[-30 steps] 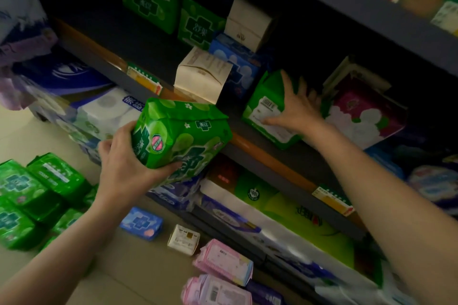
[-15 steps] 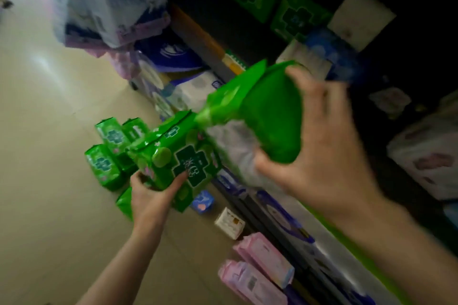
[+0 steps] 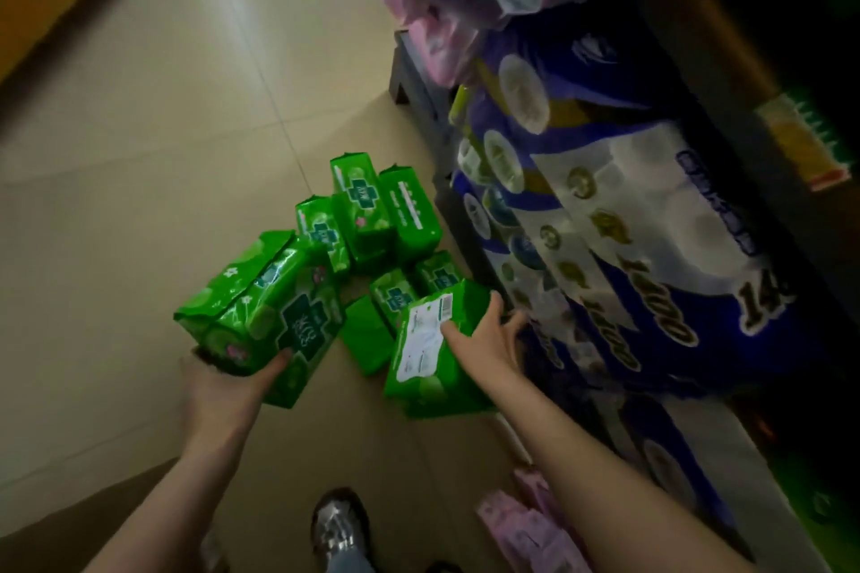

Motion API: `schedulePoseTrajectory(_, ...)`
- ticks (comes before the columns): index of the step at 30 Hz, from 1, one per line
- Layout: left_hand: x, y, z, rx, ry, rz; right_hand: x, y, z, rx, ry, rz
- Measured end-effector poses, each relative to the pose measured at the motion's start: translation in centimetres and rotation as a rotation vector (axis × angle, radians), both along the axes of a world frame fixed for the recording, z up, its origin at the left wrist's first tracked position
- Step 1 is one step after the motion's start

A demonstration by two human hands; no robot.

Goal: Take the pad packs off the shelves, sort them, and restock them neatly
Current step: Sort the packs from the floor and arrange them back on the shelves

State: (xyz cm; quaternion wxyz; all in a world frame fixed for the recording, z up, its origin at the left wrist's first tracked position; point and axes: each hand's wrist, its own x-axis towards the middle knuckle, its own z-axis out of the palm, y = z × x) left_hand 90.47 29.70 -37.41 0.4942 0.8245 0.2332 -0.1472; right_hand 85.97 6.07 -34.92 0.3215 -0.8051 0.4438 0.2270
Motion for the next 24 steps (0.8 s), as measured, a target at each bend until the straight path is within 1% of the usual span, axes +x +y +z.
schedulePoseTrajectory(3,1.4,0.4,-2.8,0.018,0.038,0.045,2.8,0.9,-4.7,-0.07,0.056,0.084)
schedulePoseTrajectory(5,2.3,-0.1,-4.9,0.028,0.059,0.039,4.8,1.0,-7.8,-0.157,0.089,0.177)
schedulePoseTrajectory(8,3.4,-1.0,-8.7,0.019,0.096,0.018,7.2,1.0,-13.1,-0.217,0.118,0.227)
schedulePoseTrajectory(11,3.8,-0.9,-12.4,0.026,0.114,-0.001,8.0,1.4,-17.6,-0.093,0.216,0.293)
schedulePoseTrajectory(12,3.8,-0.7,-13.2,0.039,0.118,-0.008,8.0,1.4,-18.2,-0.062,0.25,0.342)
schedulePoseTrajectory(13,3.7,-0.5,-13.8,0.054,0.135,-0.008,8.1,1.2,-18.5,-0.076,0.275,0.396)
schedulePoseTrajectory(15,3.7,0.1,-14.9,0.083,0.149,0.013,8.2,0.1,-18.5,-0.226,0.256,0.599)
schedulePoseTrajectory(17,3.6,0.5,-15.5,0.1,0.166,0.049,8.1,-1.4,-18.7,-0.428,0.19,0.972)
schedulePoseTrajectory(19,3.4,0.8,-16.2,0.082,0.177,0.077,7.6,-2.4,-19.7,-0.519,0.165,1.342)
schedulePoseTrajectory(21,3.4,0.8,-16.7,0.072,0.179,0.093,7.5,-2.6,-21.1,-0.574,0.102,1.509)
schedulePoseTrajectory(22,3.5,0.7,-16.9,0.074,0.181,0.092,7.8,-2.5,-21.5,-0.614,0.061,1.548)
schedulePoseTrajectory(24,3.8,0.0,-16.8,0.083,0.189,0.062,8.1,-2.5,-21.5,-0.621,-0.004,1.529)
